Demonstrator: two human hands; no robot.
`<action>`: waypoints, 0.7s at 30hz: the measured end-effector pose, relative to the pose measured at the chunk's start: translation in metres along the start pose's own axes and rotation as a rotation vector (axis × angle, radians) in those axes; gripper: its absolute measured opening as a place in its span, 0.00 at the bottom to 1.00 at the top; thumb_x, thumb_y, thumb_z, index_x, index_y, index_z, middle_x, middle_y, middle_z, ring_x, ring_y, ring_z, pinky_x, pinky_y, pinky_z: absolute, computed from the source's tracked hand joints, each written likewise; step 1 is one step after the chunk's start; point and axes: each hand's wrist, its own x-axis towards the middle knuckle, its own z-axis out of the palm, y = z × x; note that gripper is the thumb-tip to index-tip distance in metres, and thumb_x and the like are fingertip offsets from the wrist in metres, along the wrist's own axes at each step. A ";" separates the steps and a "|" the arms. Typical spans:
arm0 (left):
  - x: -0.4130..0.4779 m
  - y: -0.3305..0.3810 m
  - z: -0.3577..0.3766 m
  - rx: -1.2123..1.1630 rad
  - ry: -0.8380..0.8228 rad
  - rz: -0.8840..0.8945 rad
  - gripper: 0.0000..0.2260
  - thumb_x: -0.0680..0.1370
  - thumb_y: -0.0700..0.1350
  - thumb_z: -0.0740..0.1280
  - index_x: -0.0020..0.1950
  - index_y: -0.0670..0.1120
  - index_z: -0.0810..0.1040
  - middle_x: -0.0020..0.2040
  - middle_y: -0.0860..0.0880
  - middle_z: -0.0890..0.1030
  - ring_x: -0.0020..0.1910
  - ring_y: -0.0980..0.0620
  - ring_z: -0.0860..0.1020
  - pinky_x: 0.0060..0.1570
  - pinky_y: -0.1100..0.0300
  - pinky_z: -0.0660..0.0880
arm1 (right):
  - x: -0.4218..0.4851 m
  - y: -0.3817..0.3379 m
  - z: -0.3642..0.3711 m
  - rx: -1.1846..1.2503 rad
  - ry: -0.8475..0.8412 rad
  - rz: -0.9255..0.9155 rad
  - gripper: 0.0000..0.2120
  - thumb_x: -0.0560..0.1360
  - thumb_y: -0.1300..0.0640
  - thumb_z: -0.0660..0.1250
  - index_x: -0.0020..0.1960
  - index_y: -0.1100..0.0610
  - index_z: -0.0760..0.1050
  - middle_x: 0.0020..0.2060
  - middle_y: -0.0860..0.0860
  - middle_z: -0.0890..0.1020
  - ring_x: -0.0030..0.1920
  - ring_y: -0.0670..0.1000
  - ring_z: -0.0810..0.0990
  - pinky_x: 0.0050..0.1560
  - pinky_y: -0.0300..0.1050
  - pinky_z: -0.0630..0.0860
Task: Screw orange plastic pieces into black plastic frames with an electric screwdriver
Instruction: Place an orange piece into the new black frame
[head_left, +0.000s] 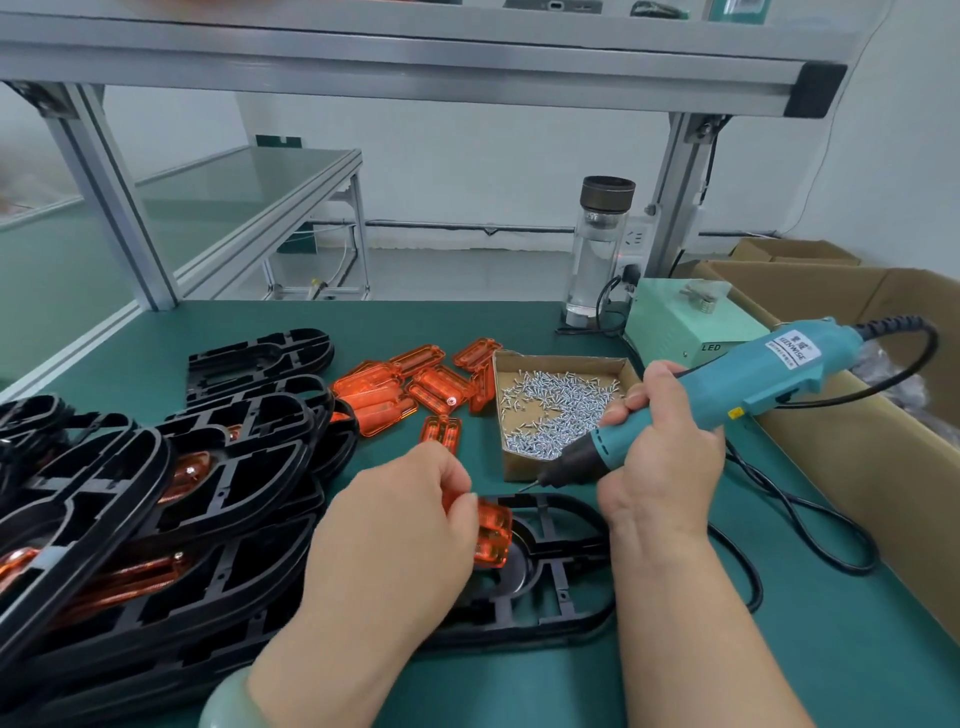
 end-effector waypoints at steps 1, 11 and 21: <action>-0.001 -0.001 0.002 0.040 -0.021 -0.017 0.03 0.74 0.54 0.65 0.42 0.56 0.73 0.37 0.58 0.77 0.41 0.56 0.77 0.43 0.57 0.75 | 0.000 0.000 0.000 -0.002 0.003 -0.001 0.07 0.75 0.63 0.66 0.43 0.53 0.72 0.24 0.47 0.72 0.24 0.47 0.70 0.29 0.40 0.70; 0.002 0.006 0.007 0.522 -0.135 0.001 0.07 0.77 0.51 0.61 0.54 0.55 0.74 0.49 0.54 0.73 0.52 0.52 0.73 0.41 0.60 0.66 | 0.000 0.000 0.000 -0.002 0.012 -0.003 0.06 0.74 0.62 0.67 0.44 0.53 0.72 0.25 0.46 0.73 0.24 0.47 0.70 0.29 0.39 0.71; 0.006 0.001 0.016 0.551 -0.449 0.062 0.12 0.74 0.40 0.64 0.54 0.53 0.78 0.42 0.53 0.70 0.42 0.50 0.70 0.40 0.60 0.68 | -0.001 -0.002 0.000 -0.006 0.009 -0.008 0.06 0.75 0.62 0.66 0.44 0.53 0.72 0.25 0.46 0.73 0.25 0.47 0.71 0.30 0.39 0.72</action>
